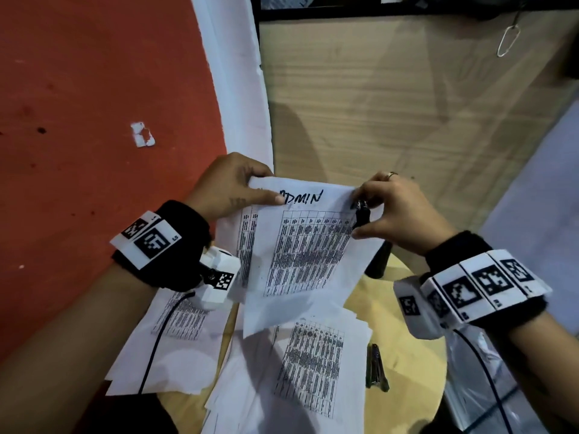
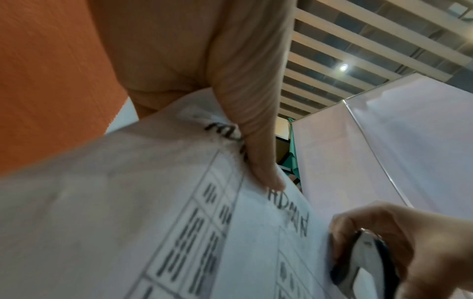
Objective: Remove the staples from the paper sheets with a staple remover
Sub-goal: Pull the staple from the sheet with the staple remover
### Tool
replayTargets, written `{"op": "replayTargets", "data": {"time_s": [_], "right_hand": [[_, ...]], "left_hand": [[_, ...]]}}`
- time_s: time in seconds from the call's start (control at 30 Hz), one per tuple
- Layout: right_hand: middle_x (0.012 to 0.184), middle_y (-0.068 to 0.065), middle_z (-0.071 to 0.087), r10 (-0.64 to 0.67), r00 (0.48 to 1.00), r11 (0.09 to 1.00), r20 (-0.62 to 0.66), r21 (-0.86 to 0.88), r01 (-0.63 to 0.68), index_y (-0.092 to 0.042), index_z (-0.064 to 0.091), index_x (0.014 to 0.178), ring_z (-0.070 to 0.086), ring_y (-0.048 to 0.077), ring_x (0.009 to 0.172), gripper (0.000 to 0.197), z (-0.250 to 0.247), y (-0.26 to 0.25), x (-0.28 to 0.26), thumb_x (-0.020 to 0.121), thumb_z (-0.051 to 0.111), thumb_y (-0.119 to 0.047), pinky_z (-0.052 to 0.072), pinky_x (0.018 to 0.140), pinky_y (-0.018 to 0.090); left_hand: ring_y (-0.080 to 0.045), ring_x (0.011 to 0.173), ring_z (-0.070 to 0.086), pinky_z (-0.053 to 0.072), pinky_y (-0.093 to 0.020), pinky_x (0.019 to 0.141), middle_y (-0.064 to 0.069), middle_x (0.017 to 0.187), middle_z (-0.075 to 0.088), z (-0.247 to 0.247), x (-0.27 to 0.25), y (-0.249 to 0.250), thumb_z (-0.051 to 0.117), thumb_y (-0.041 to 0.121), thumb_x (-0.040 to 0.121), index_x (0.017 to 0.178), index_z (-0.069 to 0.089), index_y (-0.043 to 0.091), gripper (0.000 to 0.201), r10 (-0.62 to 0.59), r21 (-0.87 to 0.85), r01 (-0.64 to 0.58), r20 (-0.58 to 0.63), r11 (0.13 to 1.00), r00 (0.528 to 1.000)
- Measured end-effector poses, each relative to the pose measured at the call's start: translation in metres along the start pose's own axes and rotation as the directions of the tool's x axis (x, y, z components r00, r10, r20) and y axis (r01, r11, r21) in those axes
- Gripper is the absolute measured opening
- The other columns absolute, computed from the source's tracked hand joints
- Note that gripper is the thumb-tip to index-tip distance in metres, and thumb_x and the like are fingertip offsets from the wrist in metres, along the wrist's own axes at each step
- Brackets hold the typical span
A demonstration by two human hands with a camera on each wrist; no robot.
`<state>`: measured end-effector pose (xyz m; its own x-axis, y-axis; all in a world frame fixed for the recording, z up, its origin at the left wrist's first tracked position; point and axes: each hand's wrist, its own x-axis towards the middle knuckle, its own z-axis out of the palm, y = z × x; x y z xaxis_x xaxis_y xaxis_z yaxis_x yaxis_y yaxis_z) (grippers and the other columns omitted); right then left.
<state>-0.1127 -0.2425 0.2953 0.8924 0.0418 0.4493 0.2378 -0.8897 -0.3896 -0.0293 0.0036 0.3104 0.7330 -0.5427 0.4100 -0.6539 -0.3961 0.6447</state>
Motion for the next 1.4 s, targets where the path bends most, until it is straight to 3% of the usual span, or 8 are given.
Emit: {"op": "replayTargets", "data": {"time_s": [0.2, 0.33, 0.47, 0.67, 0.8, 0.93, 1.2, 1.4], "right_hand": [[0.09, 0.007, 0.063, -0.002, 1.0, 0.999, 0.005, 0.033, 0.002, -0.015, 0.071, 0.091, 0.06, 0.022, 0.082, 0.046, -0.009, -0.005, -0.003, 0.048, 0.091, -0.017, 0.048, 0.077, 0.033], [0.092, 0.005, 0.065, -0.012, 1.0, 1.0, 0.008, 0.013, 0.012, -0.015, 0.071, 0.095, 0.062, 0.019, 0.083, 0.049, -0.011, -0.013, -0.005, 0.05, 0.09, -0.02, 0.046, 0.076, 0.029], [0.092, 0.005, 0.066, -0.003, 1.0, 1.0, -0.001, 0.005, 0.003, -0.015, 0.071, 0.096, 0.063, 0.019, 0.084, 0.047, -0.016, -0.019, -0.007, 0.052, 0.089, -0.021, 0.046, 0.078, 0.03], [0.09, 0.006, 0.065, 0.0, 1.0, 1.0, -0.03, 0.022, 0.001, -0.011, 0.071, 0.095, 0.064, 0.019, 0.081, 0.048, -0.015, -0.031, -0.007, 0.052, 0.089, -0.023, 0.047, 0.072, 0.028], [0.088, 0.008, 0.065, -0.007, 0.999, 1.0, -0.048, 0.005, 0.008, -0.01, 0.071, 0.09, 0.063, 0.023, 0.081, 0.044, -0.014, -0.038, -0.008, 0.052, 0.088, -0.024, 0.05, 0.075, 0.034], [0.089, 0.008, 0.064, 0.004, 0.999, 1.0, -0.047, -0.015, -0.004, -0.011, 0.071, 0.091, 0.062, 0.024, 0.082, 0.045, -0.016, -0.037, -0.011, 0.053, 0.088, -0.027, 0.05, 0.076, 0.038], [0.089, 0.005, 0.064, 0.01, 0.999, 1.0, -0.053, 0.014, -0.009, -0.012, 0.072, 0.09, 0.062, 0.022, 0.085, 0.043, -0.014, -0.032, -0.022, 0.053, 0.089, -0.026, 0.048, 0.081, 0.038], [0.115, 0.007, 0.056, -0.266, 0.885, 0.917, -0.383, 0.182, 0.355, -0.005, 0.067, 0.105, 0.057, 0.016, 0.106, 0.038, 0.005, -0.034, -0.038, 0.07, 0.077, -0.015, 0.056, 0.077, 0.035]], "left_hand": [[0.001, 0.052, 0.056, 0.043, -0.014, 0.051, -0.007, 0.064, 0.068, -0.007, -0.006, 0.0, 0.08, 0.016, 0.069, 0.069, 0.07, 0.011, 0.012, -0.022, -0.06, 0.018, -0.062, 0.998, 0.998], [-0.01, 0.053, 0.051, 0.036, -0.021, 0.05, -0.014, 0.062, 0.064, -0.003, -0.007, 0.0, 0.087, 0.036, 0.054, 0.062, 0.065, 0.016, 0.031, 0.003, -0.005, -0.004, -0.099, 1.0, 0.995], [-0.021, 0.072, 0.068, 0.055, -0.035, 0.069, -0.006, 0.078, 0.073, -0.007, -0.003, 0.0, 0.074, 0.056, 0.055, 0.078, 0.072, 0.018, 0.044, -0.014, 0.091, 0.015, -0.01, 0.996, 1.0], [-0.007, 0.08, 0.065, 0.052, -0.034, 0.077, 0.017, 0.076, 0.069, 0.002, -0.002, 0.029, 0.063, 0.077, 0.048, 0.083, 0.069, 0.032, 0.057, 0.022, 0.346, -0.044, 0.067, 0.937, 0.998], [-0.012, 0.054, 0.043, 0.044, -0.034, 0.063, 0.01, 0.048, 0.046, 0.015, 0.003, 0.037, 0.074, 0.051, 0.07, 0.051, 0.047, 0.031, 0.038, 0.036, 0.425, -0.089, 0.131, 0.901, 0.991], [-0.011, 0.051, 0.042, 0.031, -0.029, 0.057, 0.004, 0.051, 0.048, 0.018, 0.002, 0.034, 0.066, 0.05, 0.076, 0.059, 0.056, 0.022, 0.034, 0.053, 0.356, -0.096, 0.128, 0.929, 0.99], [-0.01, 0.06, 0.059, 0.044, -0.029, 0.061, 0.001, 0.063, 0.066, 0.017, -0.001, 0.033, 0.067, 0.042, 0.072, 0.073, 0.07, 0.018, 0.024, 0.065, 0.188, -0.08, 0.084, 0.979, 0.994], [-0.002, 0.06, 0.053, 0.038, -0.025, 0.057, -0.006, 0.067, 0.068, 0.015, -0.002, 0.036, 0.074, 0.031, 0.077, 0.077, 0.073, 0.01, 0.021, 0.096, 0.109, -0.109, 0.119, 0.988, 0.988]]}}
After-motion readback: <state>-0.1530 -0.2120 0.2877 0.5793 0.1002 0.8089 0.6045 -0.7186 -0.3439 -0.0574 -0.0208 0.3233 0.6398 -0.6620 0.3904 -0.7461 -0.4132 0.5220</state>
